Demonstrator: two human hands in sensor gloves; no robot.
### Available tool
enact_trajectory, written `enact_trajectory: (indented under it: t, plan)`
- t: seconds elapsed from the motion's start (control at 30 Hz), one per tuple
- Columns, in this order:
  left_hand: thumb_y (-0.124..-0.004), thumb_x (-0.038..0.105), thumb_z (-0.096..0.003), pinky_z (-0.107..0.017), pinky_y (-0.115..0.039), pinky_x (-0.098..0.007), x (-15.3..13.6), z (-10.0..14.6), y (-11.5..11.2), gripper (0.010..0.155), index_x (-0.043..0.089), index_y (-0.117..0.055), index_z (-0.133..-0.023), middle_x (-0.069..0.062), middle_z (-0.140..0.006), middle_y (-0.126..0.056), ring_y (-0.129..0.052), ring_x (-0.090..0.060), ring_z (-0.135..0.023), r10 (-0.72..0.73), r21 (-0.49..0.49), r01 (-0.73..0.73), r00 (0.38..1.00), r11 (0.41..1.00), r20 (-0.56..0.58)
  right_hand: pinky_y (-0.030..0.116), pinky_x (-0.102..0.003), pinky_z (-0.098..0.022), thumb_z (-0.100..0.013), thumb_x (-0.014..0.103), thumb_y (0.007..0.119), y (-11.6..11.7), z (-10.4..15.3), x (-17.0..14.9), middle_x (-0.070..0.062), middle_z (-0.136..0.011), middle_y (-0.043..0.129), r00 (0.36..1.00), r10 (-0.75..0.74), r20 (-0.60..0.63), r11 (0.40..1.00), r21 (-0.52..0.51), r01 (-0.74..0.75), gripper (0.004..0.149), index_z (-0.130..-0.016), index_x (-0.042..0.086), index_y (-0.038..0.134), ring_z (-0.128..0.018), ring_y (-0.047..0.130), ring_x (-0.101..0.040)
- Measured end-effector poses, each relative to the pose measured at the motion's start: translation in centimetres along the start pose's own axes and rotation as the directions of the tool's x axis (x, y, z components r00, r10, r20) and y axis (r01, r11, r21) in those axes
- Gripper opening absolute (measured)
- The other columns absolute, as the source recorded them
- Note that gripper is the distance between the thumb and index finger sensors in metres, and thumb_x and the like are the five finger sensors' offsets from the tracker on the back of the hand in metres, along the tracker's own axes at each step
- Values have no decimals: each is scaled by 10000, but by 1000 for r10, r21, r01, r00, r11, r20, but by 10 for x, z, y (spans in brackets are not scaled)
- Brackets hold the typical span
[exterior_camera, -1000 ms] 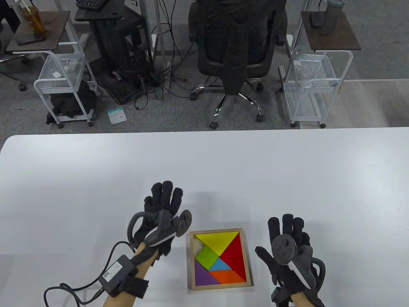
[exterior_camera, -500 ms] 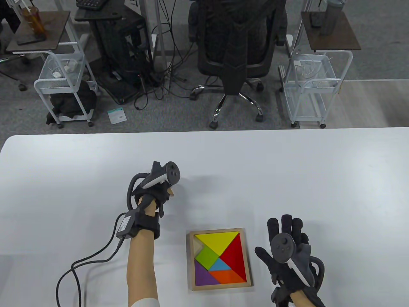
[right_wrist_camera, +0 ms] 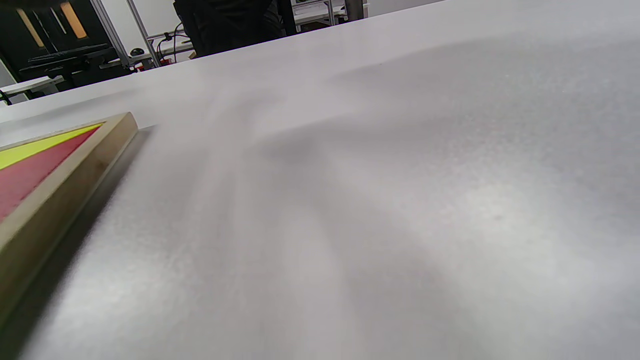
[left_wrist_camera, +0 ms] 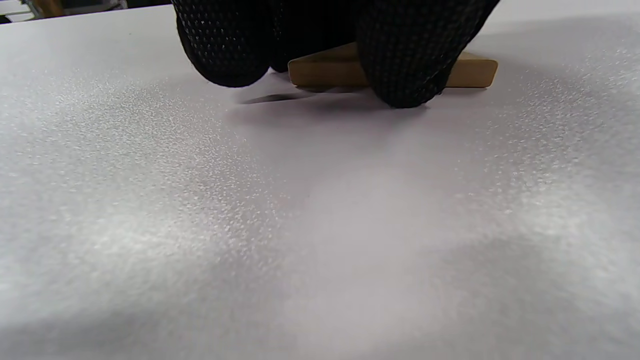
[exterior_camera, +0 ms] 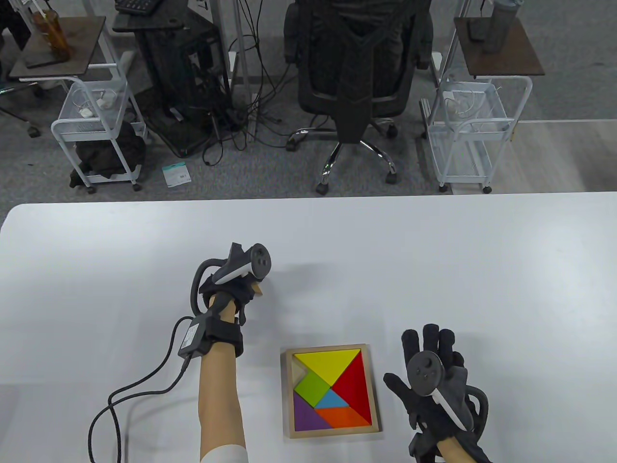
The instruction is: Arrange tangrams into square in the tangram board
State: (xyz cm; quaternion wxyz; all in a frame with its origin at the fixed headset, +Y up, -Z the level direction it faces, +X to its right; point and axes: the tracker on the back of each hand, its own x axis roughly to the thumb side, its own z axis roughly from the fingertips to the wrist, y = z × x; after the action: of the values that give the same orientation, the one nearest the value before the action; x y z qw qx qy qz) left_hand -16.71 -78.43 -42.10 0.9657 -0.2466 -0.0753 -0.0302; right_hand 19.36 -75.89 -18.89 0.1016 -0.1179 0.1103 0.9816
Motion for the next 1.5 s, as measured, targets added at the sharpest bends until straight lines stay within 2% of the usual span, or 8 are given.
enact_trajectory:
  t: [0.3,0.47,0.7,0.83,1.0,1.17,1.33,1.5]
  plan:
    - [-825,299,-494,-562,-863,-350,7,0,-1,529,333,-605,-973,-124,-989,-658,-840,-324,-757,-26,16,26,1000,1000,-2,39,-436,-840,-338,691,553,0,0,0,164,-1019,-251,1000,-2,-2,1000,6,2,868,-1005,510,28,-968,-278,-122]
    - [-825,308,-488,-525,-883,-338,15,19,-3,527,303,-622,-974,-149,-960,-689,-867,-328,-720,-87,51,85,996,995,37,41,-436,-840,-337,691,553,-2,1,2,163,-1019,-250,1000,-4,13,1000,-4,4,869,-1005,509,29,-967,-277,-128]
    - [-822,311,-501,-511,-888,-341,33,116,0,533,280,-623,-994,-171,-958,-698,-875,-339,-712,-83,212,43,979,976,184,48,-437,-840,-338,690,554,-4,6,5,159,-1020,-246,999,-4,45,1000,-25,5,867,-1006,506,32,-970,-271,-129]
    - [-814,320,-509,-514,-892,-339,54,177,-20,530,276,-628,-1003,-172,-958,-707,-884,-332,-707,-143,229,89,963,969,230,62,-440,-839,-336,692,552,-7,11,6,151,-1024,-236,998,-2,67,999,-46,5,869,-1008,500,35,-973,-259,-137]
    - [-810,327,-514,-519,-896,-340,73,229,-47,527,276,-634,-1008,-168,-959,-715,-892,-324,-706,-124,322,36,958,946,257,74,-443,-838,-331,692,554,-9,16,8,144,-1029,-227,995,-3,96,997,-72,10,872,-1010,495,44,-977,-247,-144]
    - [-805,340,-515,-522,-899,-338,83,241,-65,526,279,-635,-1009,-161,-957,-721,-898,-312,-705,-89,366,-35,944,930,318,85,-446,-839,-335,693,550,-5,16,10,135,-1032,-223,995,17,101,998,-59,-11,870,-1011,491,40,-984,-233,-160]
    - [-795,335,-518,-517,-900,-339,76,226,-75,526,266,-627,-1011,-174,-951,-719,-900,-315,-699,36,274,-157,917,949,398,82,-447,-839,-333,693,551,-1,12,8,133,-1028,-232,997,21,79,999,-37,-18,873,-1007,494,34,-983,-235,-166]
    - [-788,337,-523,-500,-908,-324,61,231,-73,526,250,-628,-1017,-184,-944,-729,-911,-311,-688,234,257,-394,842,882,487,109,-451,-839,-332,692,555,0,16,13,114,-1039,-212,988,-40,152,999,-26,44,879,-1011,479,40,-996,-205,-178]
